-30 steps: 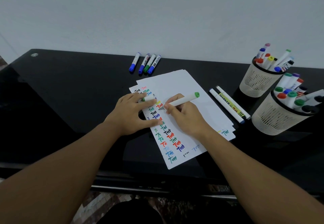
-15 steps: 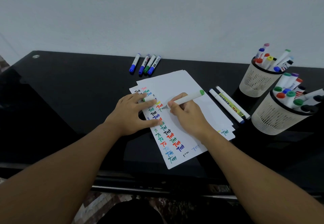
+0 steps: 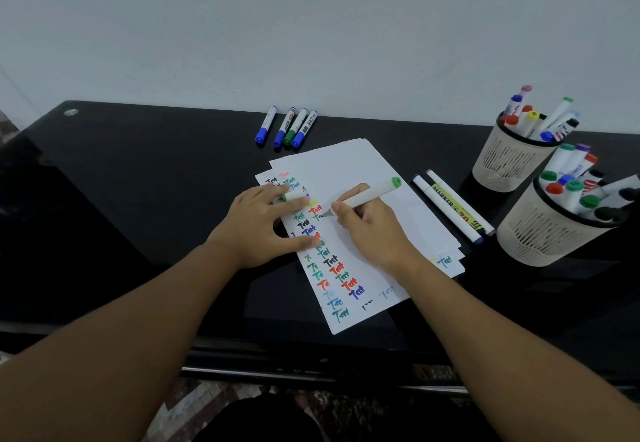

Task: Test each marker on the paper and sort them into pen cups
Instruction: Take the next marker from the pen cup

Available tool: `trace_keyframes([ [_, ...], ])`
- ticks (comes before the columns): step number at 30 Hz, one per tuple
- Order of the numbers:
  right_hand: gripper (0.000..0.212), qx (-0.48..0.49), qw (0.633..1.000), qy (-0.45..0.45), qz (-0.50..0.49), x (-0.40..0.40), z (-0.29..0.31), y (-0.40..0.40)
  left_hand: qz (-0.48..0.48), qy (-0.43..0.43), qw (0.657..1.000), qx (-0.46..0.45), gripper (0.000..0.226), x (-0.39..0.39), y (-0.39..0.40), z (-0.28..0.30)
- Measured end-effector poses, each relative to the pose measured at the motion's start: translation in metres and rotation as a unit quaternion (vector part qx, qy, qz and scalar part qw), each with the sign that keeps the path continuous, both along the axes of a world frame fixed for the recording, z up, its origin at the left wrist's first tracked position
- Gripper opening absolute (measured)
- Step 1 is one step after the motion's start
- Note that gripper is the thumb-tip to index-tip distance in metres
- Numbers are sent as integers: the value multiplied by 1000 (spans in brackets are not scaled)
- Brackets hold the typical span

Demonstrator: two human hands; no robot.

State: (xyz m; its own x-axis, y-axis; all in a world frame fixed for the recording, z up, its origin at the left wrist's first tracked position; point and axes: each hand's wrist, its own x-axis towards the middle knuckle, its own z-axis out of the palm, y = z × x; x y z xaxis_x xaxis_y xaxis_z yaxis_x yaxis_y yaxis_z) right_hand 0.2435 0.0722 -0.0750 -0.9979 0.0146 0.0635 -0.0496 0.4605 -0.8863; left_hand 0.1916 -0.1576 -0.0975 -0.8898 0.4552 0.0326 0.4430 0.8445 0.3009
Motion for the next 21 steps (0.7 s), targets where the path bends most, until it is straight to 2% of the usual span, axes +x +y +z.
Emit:
trace_keyframes([
  [21, 12, 23, 1000, 8, 1, -1, 1, -1, 1, 3, 1000, 2, 96, 1, 0, 3],
])
